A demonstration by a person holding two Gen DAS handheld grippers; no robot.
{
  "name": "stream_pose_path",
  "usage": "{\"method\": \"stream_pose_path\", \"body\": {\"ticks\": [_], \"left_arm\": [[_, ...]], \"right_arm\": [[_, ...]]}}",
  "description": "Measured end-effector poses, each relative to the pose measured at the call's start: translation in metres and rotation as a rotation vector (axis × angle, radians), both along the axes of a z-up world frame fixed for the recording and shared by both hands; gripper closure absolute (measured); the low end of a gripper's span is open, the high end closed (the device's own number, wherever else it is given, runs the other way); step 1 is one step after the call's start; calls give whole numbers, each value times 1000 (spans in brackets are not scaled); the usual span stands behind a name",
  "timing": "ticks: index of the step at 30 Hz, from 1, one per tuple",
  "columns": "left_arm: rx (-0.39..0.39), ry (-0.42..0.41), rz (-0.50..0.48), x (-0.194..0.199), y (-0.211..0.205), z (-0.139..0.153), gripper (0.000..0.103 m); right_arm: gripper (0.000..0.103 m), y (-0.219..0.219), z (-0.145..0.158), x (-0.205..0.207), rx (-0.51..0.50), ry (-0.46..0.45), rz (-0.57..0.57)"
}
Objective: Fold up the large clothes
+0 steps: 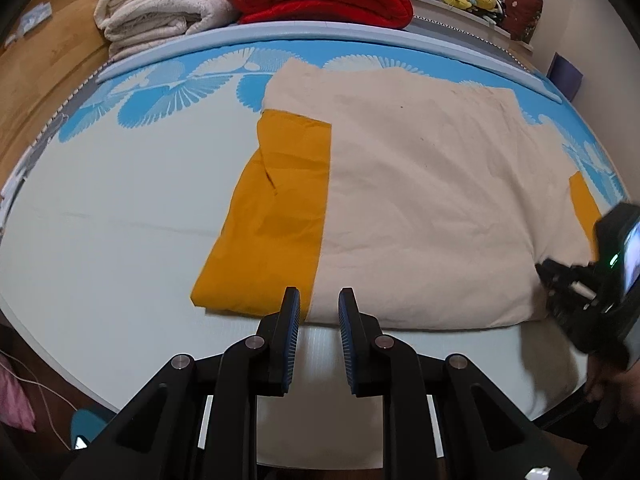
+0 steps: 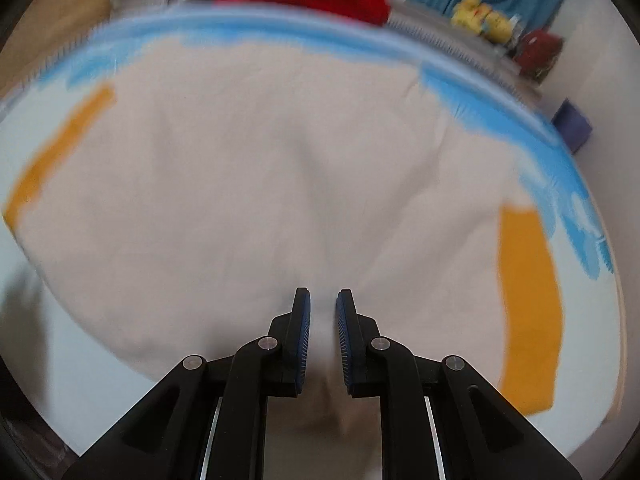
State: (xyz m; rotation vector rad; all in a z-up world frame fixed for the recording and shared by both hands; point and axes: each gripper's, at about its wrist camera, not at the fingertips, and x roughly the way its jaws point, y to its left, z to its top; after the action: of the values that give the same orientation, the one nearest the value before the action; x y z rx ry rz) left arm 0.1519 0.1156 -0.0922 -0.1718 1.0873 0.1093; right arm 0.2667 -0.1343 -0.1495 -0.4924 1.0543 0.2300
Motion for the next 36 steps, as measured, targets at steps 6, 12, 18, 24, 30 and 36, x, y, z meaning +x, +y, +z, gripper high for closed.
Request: {"method": "stream_pose_path", "body": {"ticks": [6,12,18,24,30,36], "left_arm": [[-355,34,137,-9,51,-18,86],[-578,125,266,-9,78,-58,83],[-672,150,356,-3,84,-78,64],[-713,139,428,1,90,-90,53],[-741,65,490,6,89,-97,51],[-711,-19,531,20,84,-95,51]], "right_arm": [[88,-21,48,-12,227,-86,-76],[86,-23,3,-5,179,46,-53],[86,-23,29,-4,266,-23,-52],[86,-20,10,8,267,55,-52],[86,-27,8,17,305,82,-46],[86,-37,6,15,341,94,-45]]}}
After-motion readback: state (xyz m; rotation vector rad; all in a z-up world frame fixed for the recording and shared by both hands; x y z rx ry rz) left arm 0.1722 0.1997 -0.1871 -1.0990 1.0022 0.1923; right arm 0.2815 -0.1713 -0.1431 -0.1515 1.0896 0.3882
